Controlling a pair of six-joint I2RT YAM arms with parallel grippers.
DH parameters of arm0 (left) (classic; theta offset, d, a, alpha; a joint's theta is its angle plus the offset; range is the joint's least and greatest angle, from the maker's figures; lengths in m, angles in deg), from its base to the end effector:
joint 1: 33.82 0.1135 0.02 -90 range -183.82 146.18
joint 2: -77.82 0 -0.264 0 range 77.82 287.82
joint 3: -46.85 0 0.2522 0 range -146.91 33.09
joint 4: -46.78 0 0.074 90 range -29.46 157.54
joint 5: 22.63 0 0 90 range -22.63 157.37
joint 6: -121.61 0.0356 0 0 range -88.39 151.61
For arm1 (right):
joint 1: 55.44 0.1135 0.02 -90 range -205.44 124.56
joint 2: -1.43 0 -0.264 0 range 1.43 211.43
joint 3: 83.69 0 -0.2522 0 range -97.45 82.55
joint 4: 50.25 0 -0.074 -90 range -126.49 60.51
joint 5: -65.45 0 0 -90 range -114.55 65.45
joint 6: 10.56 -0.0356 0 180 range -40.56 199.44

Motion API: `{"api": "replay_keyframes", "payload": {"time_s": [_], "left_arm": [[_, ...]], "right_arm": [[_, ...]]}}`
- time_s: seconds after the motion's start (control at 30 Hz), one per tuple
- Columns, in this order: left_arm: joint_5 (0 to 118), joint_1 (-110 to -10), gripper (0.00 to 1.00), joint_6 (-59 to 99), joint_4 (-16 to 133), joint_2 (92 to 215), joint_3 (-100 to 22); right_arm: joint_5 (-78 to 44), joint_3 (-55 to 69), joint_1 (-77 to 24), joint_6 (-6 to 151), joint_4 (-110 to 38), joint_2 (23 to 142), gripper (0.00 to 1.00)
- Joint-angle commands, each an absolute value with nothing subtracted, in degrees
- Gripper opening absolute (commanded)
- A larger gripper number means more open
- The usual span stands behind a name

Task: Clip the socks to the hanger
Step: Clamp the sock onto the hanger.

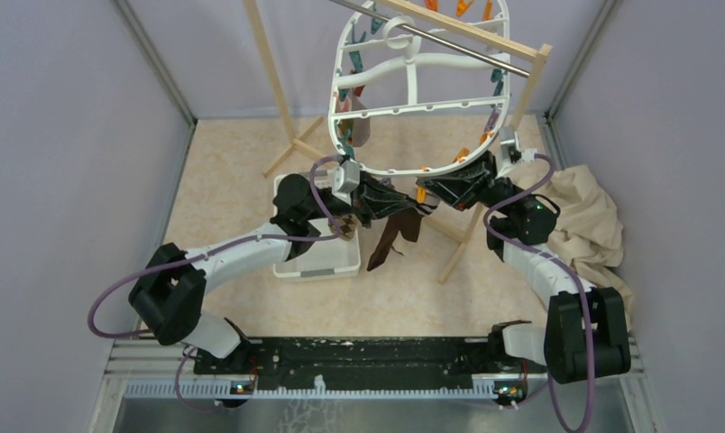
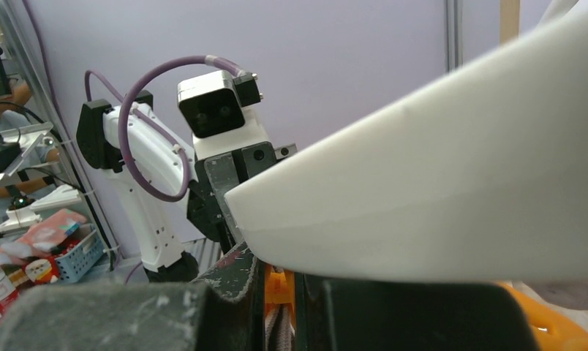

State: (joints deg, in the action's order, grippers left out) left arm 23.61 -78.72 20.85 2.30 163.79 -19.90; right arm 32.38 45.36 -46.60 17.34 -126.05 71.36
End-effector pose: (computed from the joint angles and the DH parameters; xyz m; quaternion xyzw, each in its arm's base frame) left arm 0.2162 -0.2502 0.3364 0.4467 0.3825 -0.5423 0.6000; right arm 0.2118 0.0631 0.3576 -0.2958 0.4291 0.5997 0.6072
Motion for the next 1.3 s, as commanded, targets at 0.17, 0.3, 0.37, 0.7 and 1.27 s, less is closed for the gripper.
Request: {"api": "replay_keyframes", "payload": {"time_s": [0.17, 0.3, 0.37, 0.7, 1.27], "left_arm": [[23.53, -79.02, 0.0, 22.17, 3.23, 165.01, -23.4], [23.67, -79.0, 0.0, 22.7, 3.98, 164.69, -23.42], [23.66, -79.0, 0.0, 22.9, 4.26, 164.55, -23.34], [26.1, -79.0, 0.09, 24.27, 6.76, 163.33, -22.88], [35.64, -78.87, 0.84, 28.75, 13.72, 158.11, -15.29]], "right_arm": [[41.65, 45.37, -45.57, 15.97, -135.08, 70.78, 0.14], [40.92, 45.43, -45.58, 16.27, -135.02, 70.79, 0.34], [40.44, 45.61, -45.6, 16.54, -134.93, 70.78, 0.38], [38.91, 46.1, -45.58, 17.5, -135.0, 70.26, 0.48], [37.52, 46.89, -46.22, 18.4, -134.94, 67.87, 0.52]]}}
